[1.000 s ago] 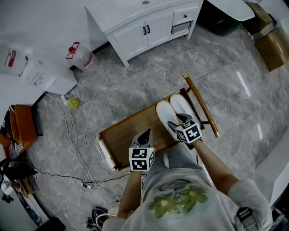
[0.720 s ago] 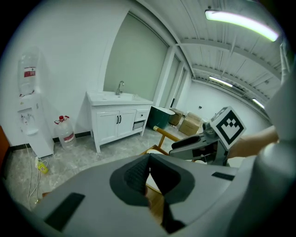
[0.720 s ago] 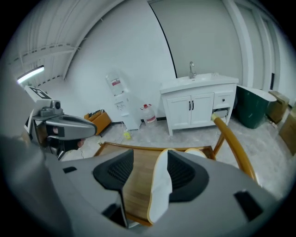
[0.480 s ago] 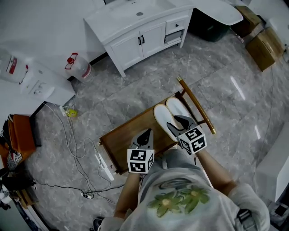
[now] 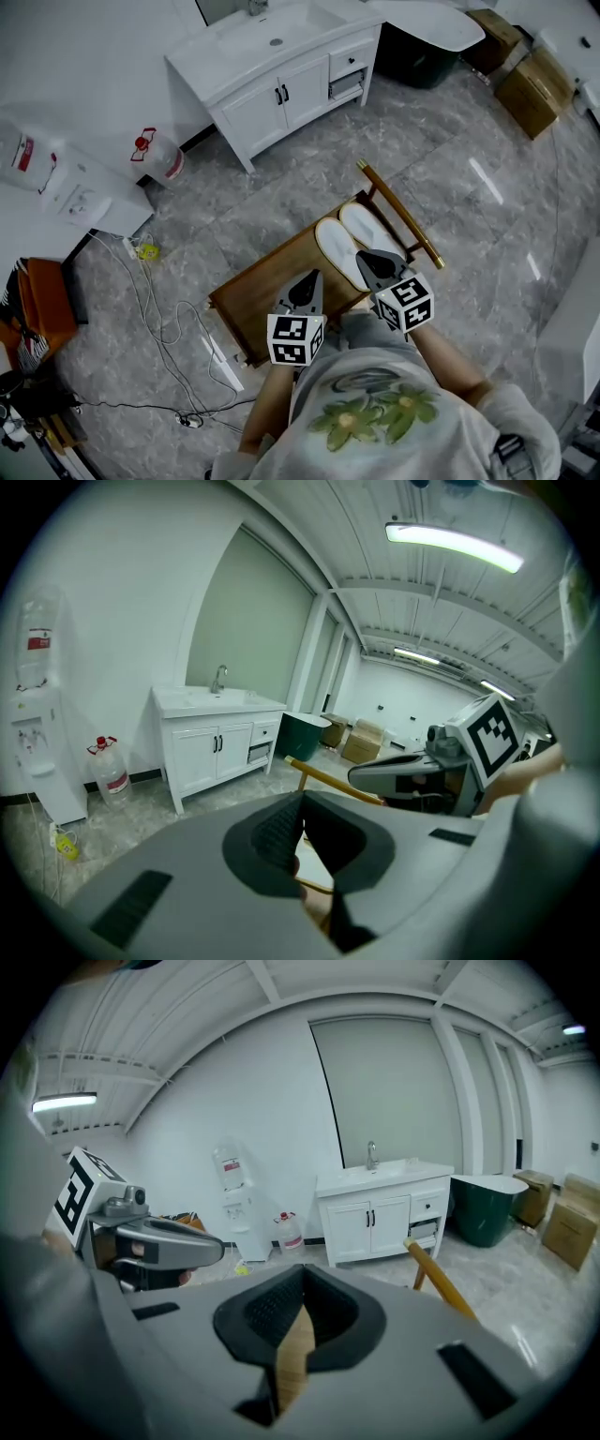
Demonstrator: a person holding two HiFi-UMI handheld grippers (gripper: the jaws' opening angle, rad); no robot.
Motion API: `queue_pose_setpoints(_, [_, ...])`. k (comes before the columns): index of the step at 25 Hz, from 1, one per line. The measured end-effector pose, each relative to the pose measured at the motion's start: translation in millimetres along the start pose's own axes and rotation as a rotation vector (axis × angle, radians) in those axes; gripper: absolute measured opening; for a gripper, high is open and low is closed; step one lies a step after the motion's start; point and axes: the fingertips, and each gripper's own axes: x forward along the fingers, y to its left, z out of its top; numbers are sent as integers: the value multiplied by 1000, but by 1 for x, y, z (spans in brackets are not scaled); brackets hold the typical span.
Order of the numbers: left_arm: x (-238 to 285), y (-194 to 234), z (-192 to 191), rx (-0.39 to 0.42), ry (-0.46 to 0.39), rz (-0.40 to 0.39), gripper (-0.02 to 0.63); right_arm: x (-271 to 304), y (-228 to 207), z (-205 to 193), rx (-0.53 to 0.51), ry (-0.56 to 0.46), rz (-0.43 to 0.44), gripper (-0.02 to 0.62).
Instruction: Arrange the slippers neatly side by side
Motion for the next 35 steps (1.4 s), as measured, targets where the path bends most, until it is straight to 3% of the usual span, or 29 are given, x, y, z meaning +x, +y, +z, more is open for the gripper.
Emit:
queue_pose_setpoints(12, [-8, -24, 6, 16, -38, -39, 15, -20, 19, -6, -7, -28, 13, 6])
queue_pose_setpoints(35, [-16, -39, -2, 31, -31, -47, 15, -39, 22, -15, -20, -22, -4, 6])
